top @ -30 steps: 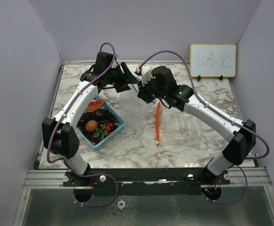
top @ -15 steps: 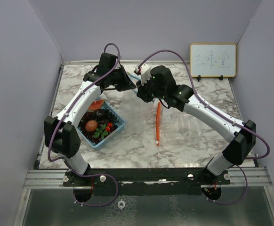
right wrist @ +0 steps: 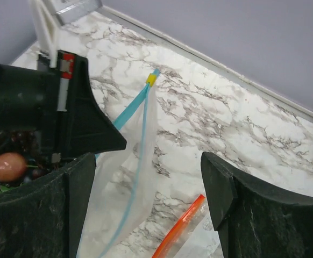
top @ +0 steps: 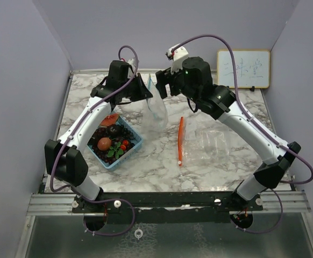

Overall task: Place the food in the zip-top bag and seal the zipper
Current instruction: Open the zipper of the food storage bag.

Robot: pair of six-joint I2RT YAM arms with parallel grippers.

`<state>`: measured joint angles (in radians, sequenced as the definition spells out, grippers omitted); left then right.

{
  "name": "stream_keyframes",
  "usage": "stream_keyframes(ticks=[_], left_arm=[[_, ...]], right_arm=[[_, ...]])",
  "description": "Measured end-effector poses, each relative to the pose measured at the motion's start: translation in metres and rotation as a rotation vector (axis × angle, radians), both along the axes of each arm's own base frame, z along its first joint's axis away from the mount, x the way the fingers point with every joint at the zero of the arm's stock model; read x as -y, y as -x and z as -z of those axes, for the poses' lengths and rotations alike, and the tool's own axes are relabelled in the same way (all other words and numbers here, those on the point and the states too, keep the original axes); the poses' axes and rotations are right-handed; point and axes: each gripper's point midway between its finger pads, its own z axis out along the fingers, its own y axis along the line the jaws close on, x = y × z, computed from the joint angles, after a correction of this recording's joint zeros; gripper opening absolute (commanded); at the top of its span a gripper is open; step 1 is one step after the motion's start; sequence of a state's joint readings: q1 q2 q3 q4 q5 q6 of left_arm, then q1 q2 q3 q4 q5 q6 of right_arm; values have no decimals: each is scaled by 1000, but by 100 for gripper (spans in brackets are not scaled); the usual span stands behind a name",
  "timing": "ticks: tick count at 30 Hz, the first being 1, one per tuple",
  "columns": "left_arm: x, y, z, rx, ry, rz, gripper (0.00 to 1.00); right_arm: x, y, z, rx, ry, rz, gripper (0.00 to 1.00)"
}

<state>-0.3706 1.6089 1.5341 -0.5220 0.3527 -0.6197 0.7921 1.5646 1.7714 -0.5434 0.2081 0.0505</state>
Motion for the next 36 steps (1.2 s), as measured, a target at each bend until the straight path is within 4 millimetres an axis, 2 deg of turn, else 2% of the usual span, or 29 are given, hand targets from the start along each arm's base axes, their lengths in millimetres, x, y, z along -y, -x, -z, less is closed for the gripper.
stream_keyframes(ticks=[2, 4, 10, 16, 18, 21, 24, 25, 29, 32, 36], left_arm=[[1, 2, -11, 46, 19, 16, 0], [2, 4, -23, 83, 36, 28, 0], [3, 10, -54, 185, 74, 57, 0], [4, 9, -54, 194, 77, 59, 0], [4, 9, -53, 190, 77, 58, 0], [4, 9, -53, 191, 77, 59, 0], [3, 10, -52, 185, 69, 62, 0], [3, 11, -51, 182, 64, 64, 0], [-8, 16, -53, 183, -16, 65, 0], [-36, 11, -59, 204, -179, -21, 0], [-73, 9, -55, 226, -407, -118, 0]], right_arm=[[-2, -7, 2, -10, 10, 23, 79], [-6, -15, 15, -35, 38, 39, 79], [-17, -25, 72, -144, 150, 41, 79], [-19, -23, 81, -180, 148, 35, 75], [-20, -22, 82, -185, 142, 40, 69], [-14, -25, 86, -188, 149, 82, 53], [-5, -28, 99, -204, 169, 134, 18], [0, -31, 106, -210, 183, 159, 11], [19, -41, 124, -234, 211, 270, 4], [48, -55, 128, -232, 222, 393, 3], [59, -68, 118, -229, 124, 455, 4]])
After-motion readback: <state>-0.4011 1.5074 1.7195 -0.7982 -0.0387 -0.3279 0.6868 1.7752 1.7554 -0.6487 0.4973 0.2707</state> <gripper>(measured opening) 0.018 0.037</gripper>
